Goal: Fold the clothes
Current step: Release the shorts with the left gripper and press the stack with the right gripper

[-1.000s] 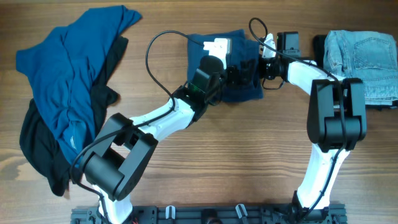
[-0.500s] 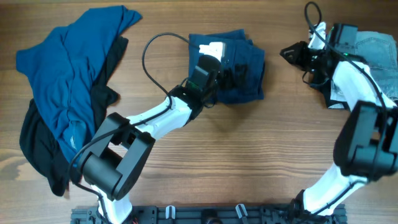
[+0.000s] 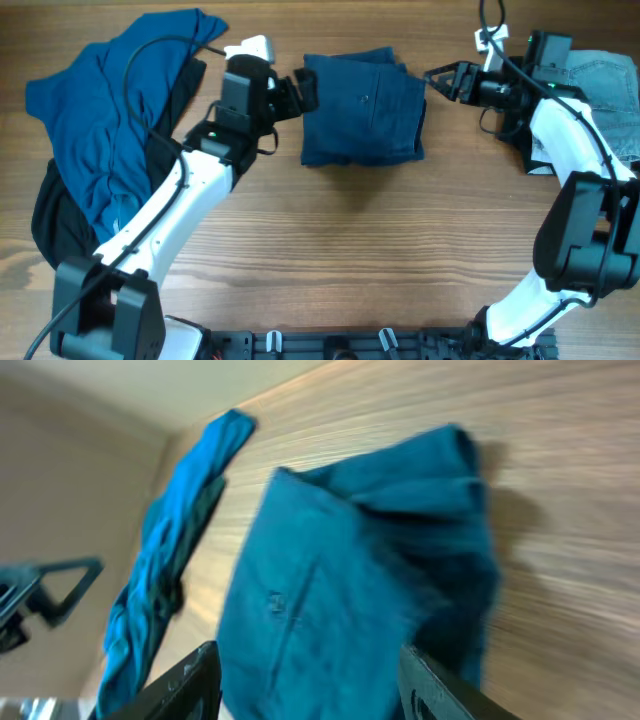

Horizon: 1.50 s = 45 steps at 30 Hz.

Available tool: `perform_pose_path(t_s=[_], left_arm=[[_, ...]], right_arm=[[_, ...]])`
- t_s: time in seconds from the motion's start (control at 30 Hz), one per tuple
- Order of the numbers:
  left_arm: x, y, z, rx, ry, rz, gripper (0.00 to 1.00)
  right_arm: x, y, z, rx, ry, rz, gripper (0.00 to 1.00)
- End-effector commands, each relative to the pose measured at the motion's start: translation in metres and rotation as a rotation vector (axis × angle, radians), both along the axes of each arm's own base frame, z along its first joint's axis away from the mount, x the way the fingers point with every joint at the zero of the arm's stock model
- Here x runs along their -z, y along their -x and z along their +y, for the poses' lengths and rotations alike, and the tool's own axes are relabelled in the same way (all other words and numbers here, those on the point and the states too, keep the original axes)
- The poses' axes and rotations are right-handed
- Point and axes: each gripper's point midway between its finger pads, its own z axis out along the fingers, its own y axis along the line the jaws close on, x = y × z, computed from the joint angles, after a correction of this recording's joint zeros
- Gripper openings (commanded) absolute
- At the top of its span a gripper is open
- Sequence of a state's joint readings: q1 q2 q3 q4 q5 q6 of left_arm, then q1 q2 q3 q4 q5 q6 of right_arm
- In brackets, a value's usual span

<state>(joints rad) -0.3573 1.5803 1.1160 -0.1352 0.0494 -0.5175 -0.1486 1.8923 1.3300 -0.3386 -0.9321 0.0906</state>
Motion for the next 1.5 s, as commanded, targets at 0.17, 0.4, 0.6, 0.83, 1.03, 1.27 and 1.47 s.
perform_pose_path(t_s=[0.17, 0.4, 0.6, 0.83, 1.03, 1.27, 1.47], left_arm=[[-0.013, 0.017, 0.06, -0.108, -0.037, 0.06, 1.0], [-0.006, 0.025, 0.082, -0.178, -0.09, 0.103, 1.0], [-0.007, 0.024, 0.108, -0.275, -0.146, 0.097, 1.0], [-0.01, 0.02, 0.171, -0.45, -0.106, 0.109, 1.0], [-0.005, 0.026, 0.212, -0.547, -0.068, 0.145, 1.0], [0.01, 0.032, 0.212, -0.546, -0.082, 0.207, 1.0], [0.013, 0.033, 0.212, -0.546, -0.084, 0.218, 1.0]], right_arm=[[-0.027, 0.004, 0.068, -0.091, 0.269, -0.171, 0.62], [-0.028, -0.001, 0.104, -0.009, 0.54, -0.265, 0.68], [0.003, -0.021, 0.115, 0.065, 0.619, -0.263, 0.7], [0.053, -0.037, 0.111, 0.089, 0.674, -0.219, 0.9], [0.102, -0.041, 0.095, 0.132, 0.765, -0.145, 0.94], [0.155, -0.038, 0.092, 0.134, 0.782, -0.082, 0.96], [0.166, -0.039, 0.085, 0.179, 0.8, -0.06, 1.0]])
